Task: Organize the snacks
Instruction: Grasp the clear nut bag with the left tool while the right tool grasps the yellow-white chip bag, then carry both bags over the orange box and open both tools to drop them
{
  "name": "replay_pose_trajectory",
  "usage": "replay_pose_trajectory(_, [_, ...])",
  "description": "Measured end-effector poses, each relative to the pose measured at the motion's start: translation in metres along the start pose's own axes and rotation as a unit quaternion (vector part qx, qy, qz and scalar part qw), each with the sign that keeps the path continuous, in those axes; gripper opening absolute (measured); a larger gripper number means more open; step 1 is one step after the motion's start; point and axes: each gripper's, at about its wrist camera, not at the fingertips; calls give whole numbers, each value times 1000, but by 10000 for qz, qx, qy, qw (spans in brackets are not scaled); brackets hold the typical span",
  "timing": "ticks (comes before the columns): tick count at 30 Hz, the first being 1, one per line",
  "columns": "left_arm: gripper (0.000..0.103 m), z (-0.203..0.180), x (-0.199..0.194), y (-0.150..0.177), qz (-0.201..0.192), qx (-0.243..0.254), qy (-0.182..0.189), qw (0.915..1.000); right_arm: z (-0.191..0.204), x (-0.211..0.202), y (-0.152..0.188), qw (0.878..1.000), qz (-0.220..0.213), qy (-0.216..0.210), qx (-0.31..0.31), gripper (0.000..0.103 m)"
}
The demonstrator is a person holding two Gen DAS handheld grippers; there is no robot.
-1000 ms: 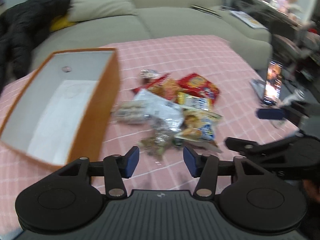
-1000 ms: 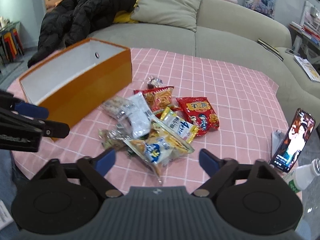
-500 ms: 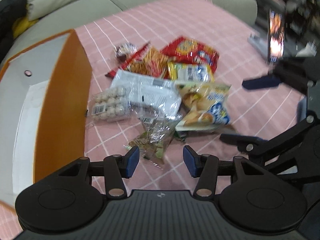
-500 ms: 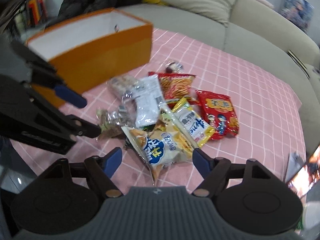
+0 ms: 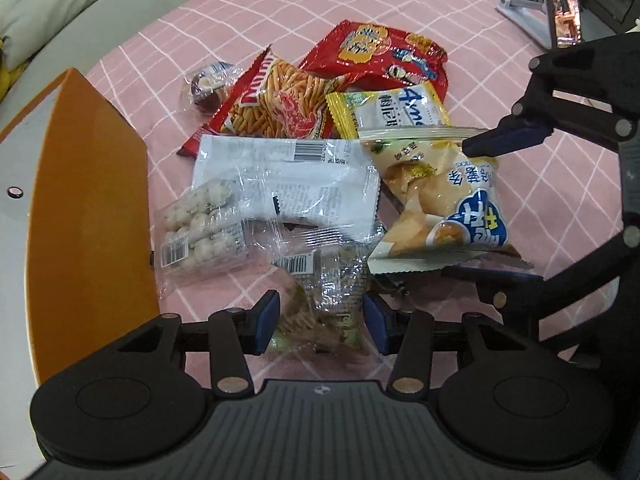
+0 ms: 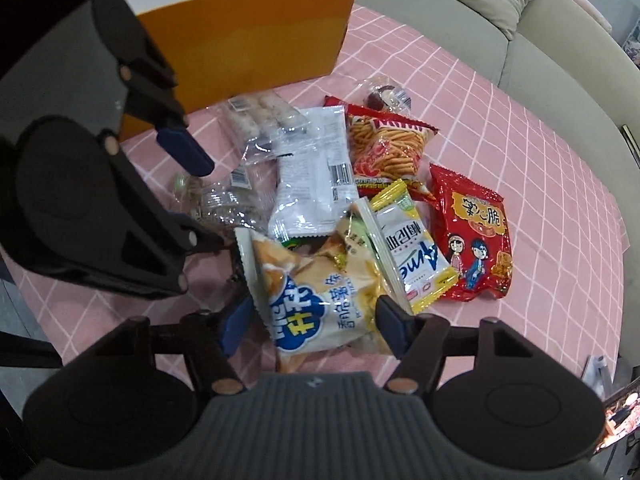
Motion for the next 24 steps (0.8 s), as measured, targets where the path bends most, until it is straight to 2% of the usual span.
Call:
replay_pose_trajectory(2, [51,1,3,-4,64,-38,69,9999,-1,1,-1,10000,15,-30,2,63])
replay_pose_trajectory(7, [48,0,6,-9,172,-24,68,9998,-4,3,-7,9998,155,-98,-59,60])
replay_pose_trajectory(8, [47,0,7,-10,178,-42,64,9998,-4,4,-8,9998,180,-89,-85,55])
replay_pose_trajectory(9, [47,0,8,-11,180,-67,53,9998,-4,5,-9,9997,221,-29,-115,46])
replay_pose_trajectory(16, [37,-4,8,-12,215,-212,-26,9995,-9,7,-11,9994,300,-157,-86,44])
replay_pose_trajectory(20, [36,-2,1,-5,361,-258,141,9989,-8,1,-12,9989,359,-233,-197,42])
replay_pose_trajectory(24, [36,1,-14,2,354,-190,143,9991,-2,-13,-13,9974,427,-249,-526,42])
Point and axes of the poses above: each gripper's, at about its wrist camera, not at the fingertips, and x roughly the way its jaws point, z to its left, y to its underside, and after that the axes turned 14 degrees about -x, right-handed
